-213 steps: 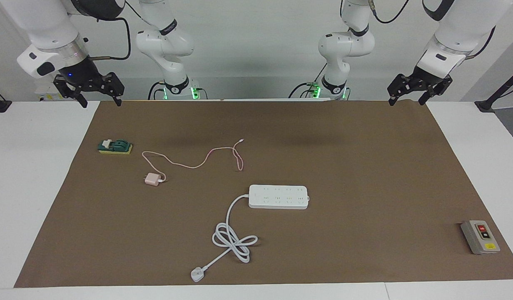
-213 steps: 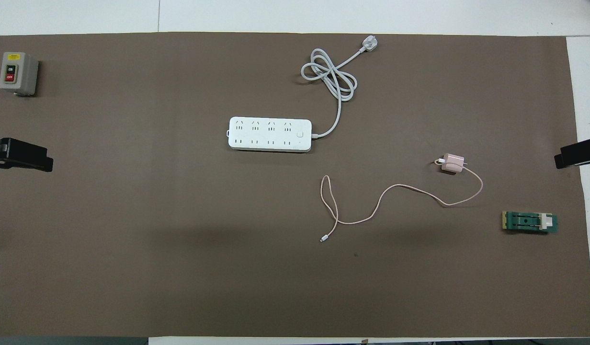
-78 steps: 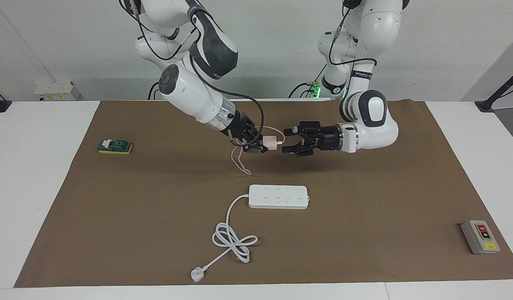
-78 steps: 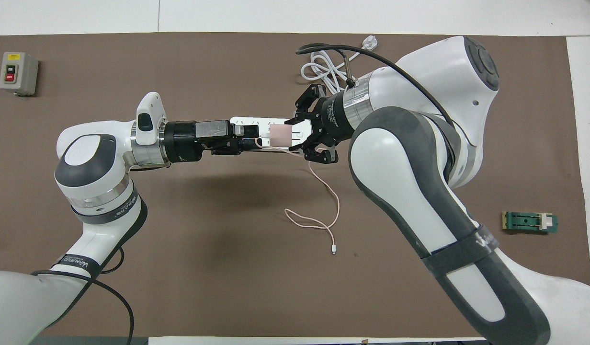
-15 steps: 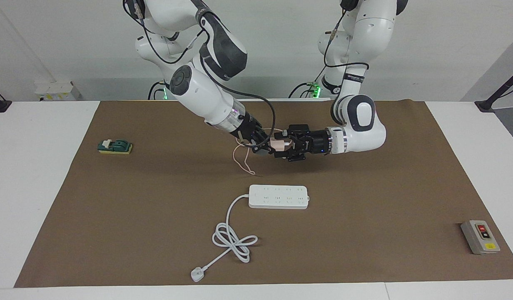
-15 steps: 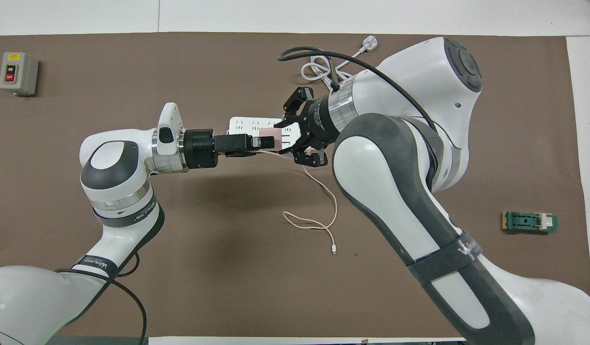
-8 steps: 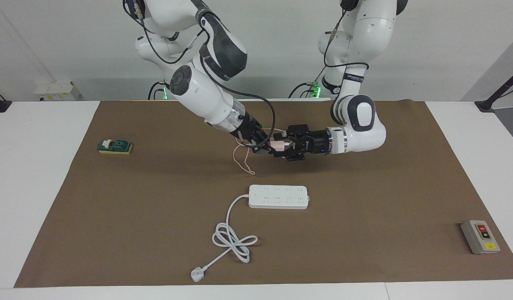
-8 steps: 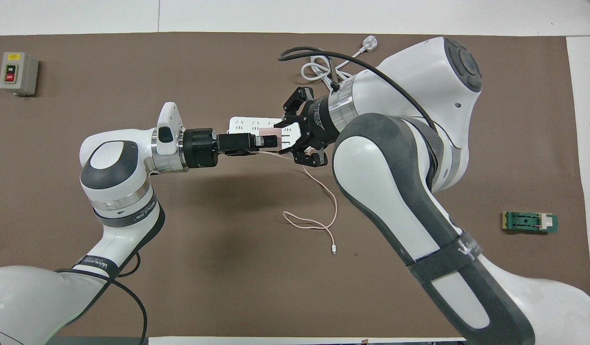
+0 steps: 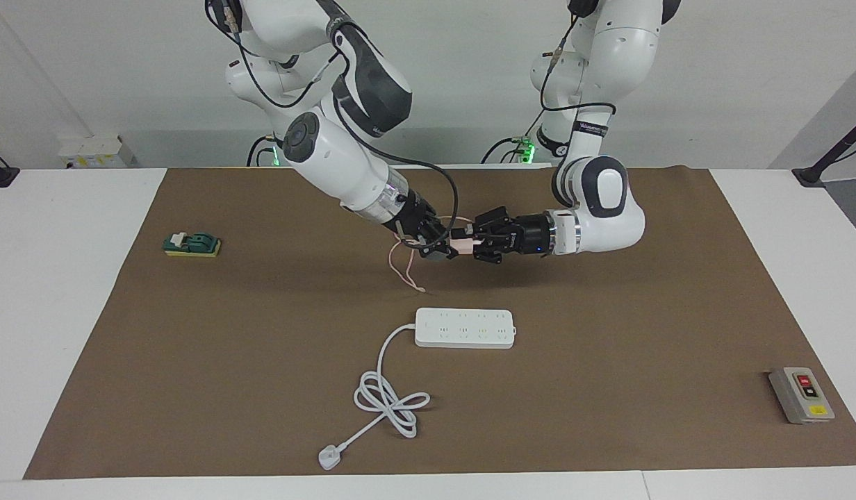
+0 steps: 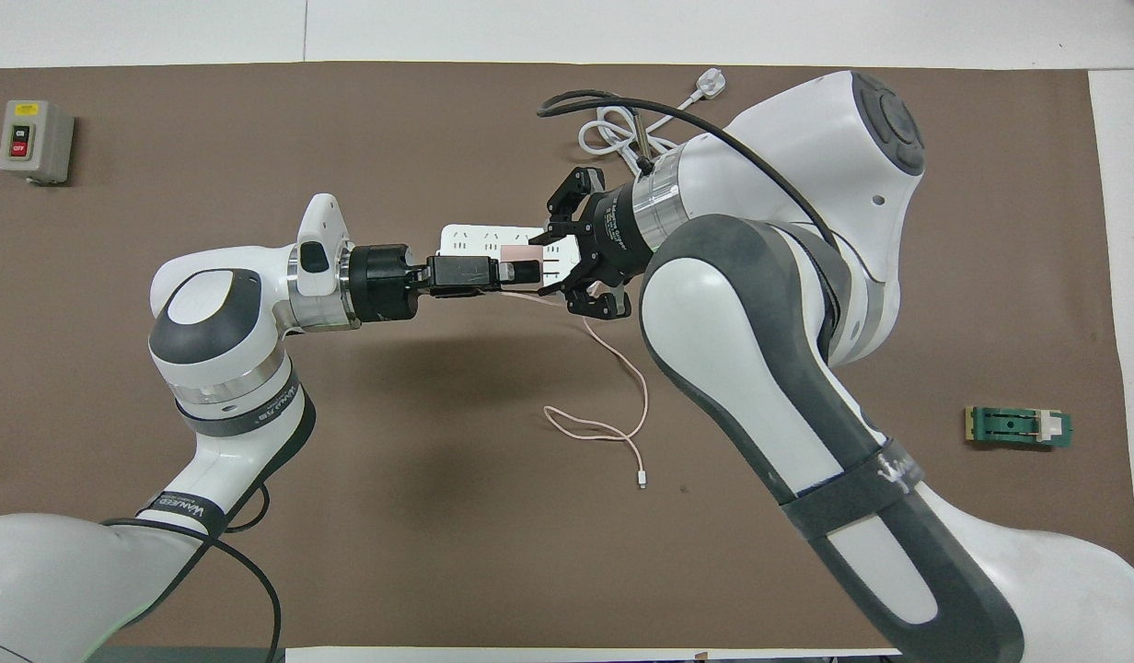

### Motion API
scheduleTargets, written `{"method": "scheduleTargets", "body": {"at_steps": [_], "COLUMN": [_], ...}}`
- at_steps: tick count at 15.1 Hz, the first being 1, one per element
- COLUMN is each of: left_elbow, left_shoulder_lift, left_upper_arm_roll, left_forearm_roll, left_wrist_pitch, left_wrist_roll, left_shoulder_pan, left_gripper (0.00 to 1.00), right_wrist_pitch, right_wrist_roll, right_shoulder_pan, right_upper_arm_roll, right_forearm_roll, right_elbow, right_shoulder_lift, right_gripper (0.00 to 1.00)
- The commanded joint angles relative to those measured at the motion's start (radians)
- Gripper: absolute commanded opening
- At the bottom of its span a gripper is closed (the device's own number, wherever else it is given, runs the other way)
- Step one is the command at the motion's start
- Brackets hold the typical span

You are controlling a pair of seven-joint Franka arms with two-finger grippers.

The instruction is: Plug charger into power strip

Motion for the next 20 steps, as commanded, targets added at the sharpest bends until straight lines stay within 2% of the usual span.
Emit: {"method": "scheduleTargets", "body": {"at_steps": [1,2,11,17,19,20], "left_elbow": [-0.015,-0.015,-0.018,-0.004,-0.007,-0.009], "left_shoulder_lift": [-0.01,-0.01,-0.013,-0.045,-0.089,-0.108], "left_upper_arm_roll": [0.007,0.006,0.009,0.01,0.012,0.012], "left_forearm_roll": [-0.015,-0.015,-0.015,-0.009,0.036,0.103], "left_wrist_pitch": [-0.024,-0.024,-0.006,0.126,0.206,0.238], "left_wrist_roll": [0.019,0.019,0.011,-0.09,-0.162,-0.203], "left_shoulder_pan": [-0.011,-0.011,-0.003,-0.009,-0.011,-0.008], "left_gripper": [0.0,0.0,0.0,0.0,0.0,0.0], "right_wrist_pitch": [-0.002,0.001,-0.014,-0.074,-0.097,-0.111], "right_wrist_roll": [0.041,0.067,0.069,0.062,0.038,0.004], "right_shoulder_pan": [-0.012,-0.004,-0.05,-0.125,-0.164,-0.18], "right_upper_arm_roll": [0.007,0.006,-0.002,-0.003,-0.003,-0.003], "right_forearm_roll": [0.006,-0.01,-0.026,-0.135,-0.162,-0.17], "right_elbow": [0.021,0.023,0.032,0.031,0.031,0.031], "right_shoulder_lift": [0.004,0.006,-0.005,-0.062,-0.088,-0.098], "right_gripper": [0.46,0.99,1.0,1.0,1.0,1.0]}}
